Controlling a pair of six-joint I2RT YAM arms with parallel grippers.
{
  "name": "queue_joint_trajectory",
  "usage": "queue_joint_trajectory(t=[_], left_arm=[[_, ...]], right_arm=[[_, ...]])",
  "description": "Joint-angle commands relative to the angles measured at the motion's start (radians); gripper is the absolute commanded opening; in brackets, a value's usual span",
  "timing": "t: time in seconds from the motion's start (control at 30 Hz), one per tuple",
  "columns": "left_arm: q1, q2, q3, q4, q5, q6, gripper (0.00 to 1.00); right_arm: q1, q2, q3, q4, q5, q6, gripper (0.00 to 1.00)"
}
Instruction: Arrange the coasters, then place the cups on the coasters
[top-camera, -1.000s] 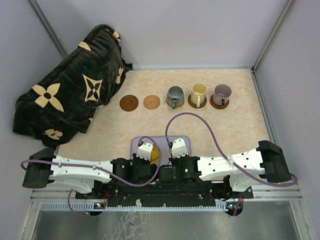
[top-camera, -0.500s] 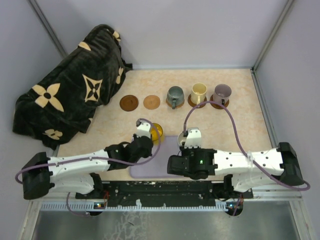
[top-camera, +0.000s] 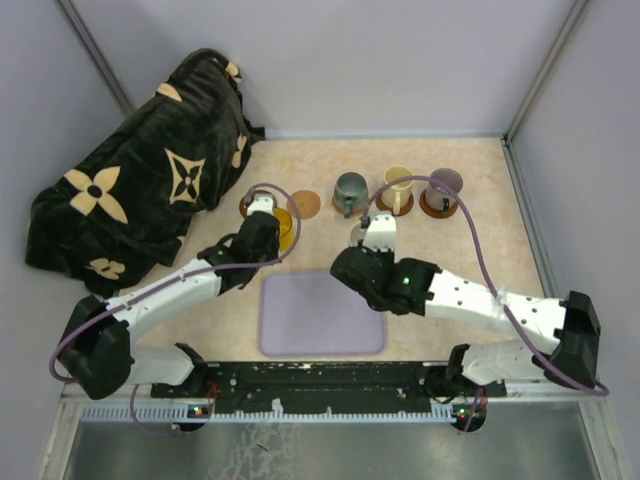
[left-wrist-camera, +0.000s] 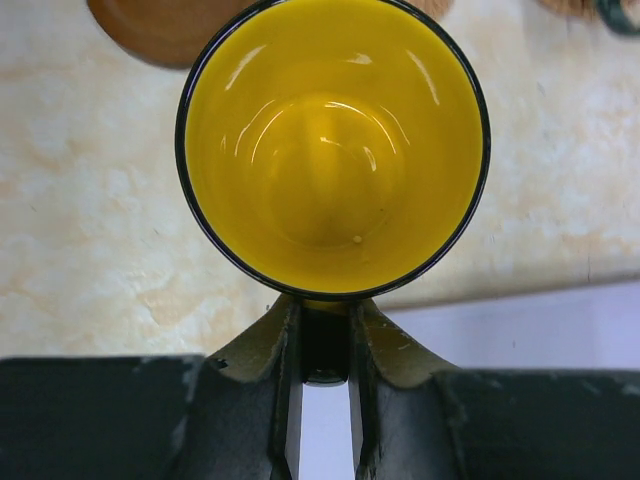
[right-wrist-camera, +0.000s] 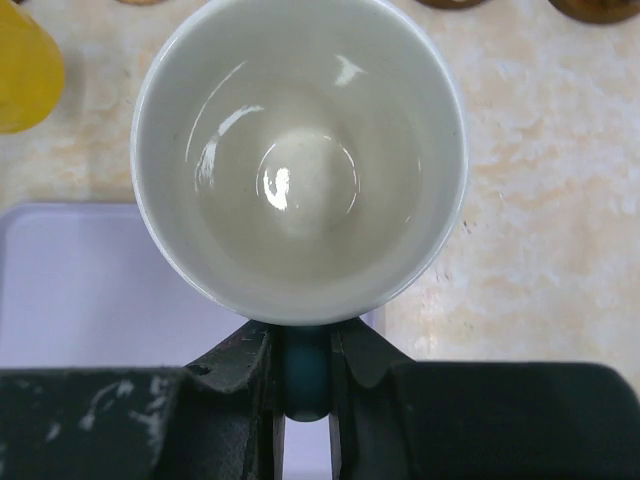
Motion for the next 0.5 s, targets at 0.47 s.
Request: queue_joint_trajectory(t=[0.47], left_arm=[[0.361, 0.151, 0.209, 0.167, 0.2, 0.14, 0.0]], right_arm=[[-0.284, 0.432, 0.468, 0.415, -0.235, -0.446, 0.0]])
